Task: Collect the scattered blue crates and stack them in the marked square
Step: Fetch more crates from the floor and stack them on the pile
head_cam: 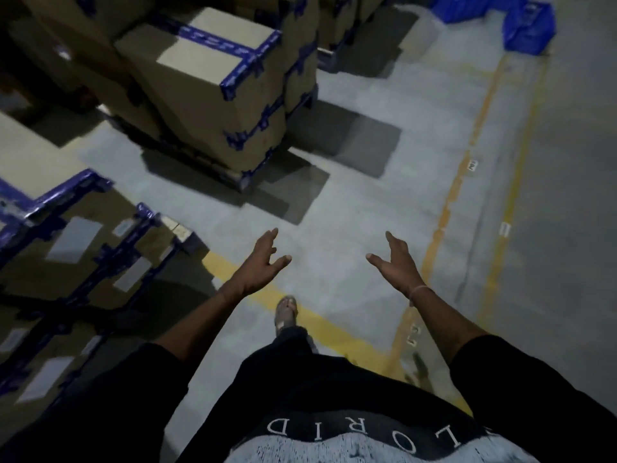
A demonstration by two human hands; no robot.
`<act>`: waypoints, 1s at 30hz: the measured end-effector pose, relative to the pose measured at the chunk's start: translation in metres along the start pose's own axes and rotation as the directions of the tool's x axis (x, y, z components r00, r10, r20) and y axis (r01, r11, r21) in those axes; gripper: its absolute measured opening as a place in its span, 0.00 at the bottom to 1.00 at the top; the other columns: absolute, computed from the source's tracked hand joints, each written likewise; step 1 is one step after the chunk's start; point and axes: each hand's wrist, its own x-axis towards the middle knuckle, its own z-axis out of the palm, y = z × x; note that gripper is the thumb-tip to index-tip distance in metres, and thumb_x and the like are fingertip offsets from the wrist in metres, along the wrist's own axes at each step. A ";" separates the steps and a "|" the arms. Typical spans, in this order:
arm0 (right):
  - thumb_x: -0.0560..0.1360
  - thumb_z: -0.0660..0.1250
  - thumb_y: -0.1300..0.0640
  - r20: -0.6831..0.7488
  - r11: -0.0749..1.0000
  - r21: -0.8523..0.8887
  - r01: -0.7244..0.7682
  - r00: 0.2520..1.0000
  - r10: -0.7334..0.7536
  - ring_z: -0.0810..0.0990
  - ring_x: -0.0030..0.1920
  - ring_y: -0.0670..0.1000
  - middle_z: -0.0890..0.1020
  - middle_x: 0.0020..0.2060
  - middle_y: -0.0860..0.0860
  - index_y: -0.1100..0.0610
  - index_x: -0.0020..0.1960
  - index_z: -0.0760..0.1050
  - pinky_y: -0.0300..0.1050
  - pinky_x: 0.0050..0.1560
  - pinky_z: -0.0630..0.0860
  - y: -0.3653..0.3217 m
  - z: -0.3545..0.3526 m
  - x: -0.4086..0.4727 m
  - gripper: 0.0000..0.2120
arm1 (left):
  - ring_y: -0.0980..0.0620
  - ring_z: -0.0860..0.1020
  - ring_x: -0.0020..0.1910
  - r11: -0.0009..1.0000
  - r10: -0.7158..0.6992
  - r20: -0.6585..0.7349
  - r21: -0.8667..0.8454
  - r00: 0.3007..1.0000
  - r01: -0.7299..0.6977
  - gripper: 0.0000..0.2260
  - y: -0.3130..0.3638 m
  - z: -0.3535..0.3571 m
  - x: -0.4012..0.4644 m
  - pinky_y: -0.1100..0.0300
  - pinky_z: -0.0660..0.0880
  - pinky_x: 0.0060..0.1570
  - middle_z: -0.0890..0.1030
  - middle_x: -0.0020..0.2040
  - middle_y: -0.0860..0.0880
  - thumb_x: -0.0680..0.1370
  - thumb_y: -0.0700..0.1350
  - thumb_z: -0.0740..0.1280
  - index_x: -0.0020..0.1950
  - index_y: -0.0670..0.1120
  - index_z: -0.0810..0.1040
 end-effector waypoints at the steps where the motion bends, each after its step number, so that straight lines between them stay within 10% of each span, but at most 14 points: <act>1: 0.75 0.68 0.41 -0.020 1.000 0.013 -0.022 1.000 0.023 0.61 0.76 0.53 0.57 0.77 0.47 0.49 0.80 0.53 0.50 0.73 0.62 -0.002 -0.004 0.015 0.40 | 0.49 0.67 0.75 1.000 0.010 0.020 0.001 1.000 -0.010 0.36 0.006 -0.006 0.023 0.56 0.71 0.64 0.50 0.82 0.51 0.81 0.57 0.65 0.82 0.52 0.50; 13: 0.75 0.69 0.42 -0.238 0.961 0.229 -0.154 0.949 0.209 0.62 0.75 0.52 0.58 0.77 0.49 0.50 0.80 0.54 0.47 0.72 0.63 -0.052 -0.070 0.172 0.40 | 0.46 0.65 0.76 0.982 0.106 0.307 0.121 0.946 -0.149 0.37 0.105 -0.070 0.287 0.44 0.69 0.71 0.54 0.82 0.48 0.79 0.60 0.66 0.82 0.54 0.50; 27: 0.76 0.68 0.42 -0.324 0.951 0.251 -0.178 0.911 0.256 0.62 0.75 0.54 0.58 0.76 0.50 0.52 0.80 0.54 0.49 0.73 0.62 -0.024 -0.264 0.414 0.39 | 0.48 0.69 0.73 0.960 0.195 0.326 0.130 0.925 -0.249 0.43 0.258 -0.004 0.604 0.49 0.72 0.69 0.57 0.81 0.48 0.74 0.67 0.67 0.82 0.52 0.53; 30: 0.76 0.68 0.41 -0.324 0.962 0.204 -0.180 0.915 0.240 0.62 0.76 0.54 0.59 0.76 0.51 0.52 0.80 0.54 0.49 0.72 0.62 -0.021 -0.324 0.464 0.40 | 0.46 0.69 0.73 0.952 0.223 0.337 0.125 0.915 -0.278 0.37 0.308 0.020 0.658 0.56 0.71 0.64 0.56 0.81 0.46 0.79 0.53 0.69 0.82 0.46 0.53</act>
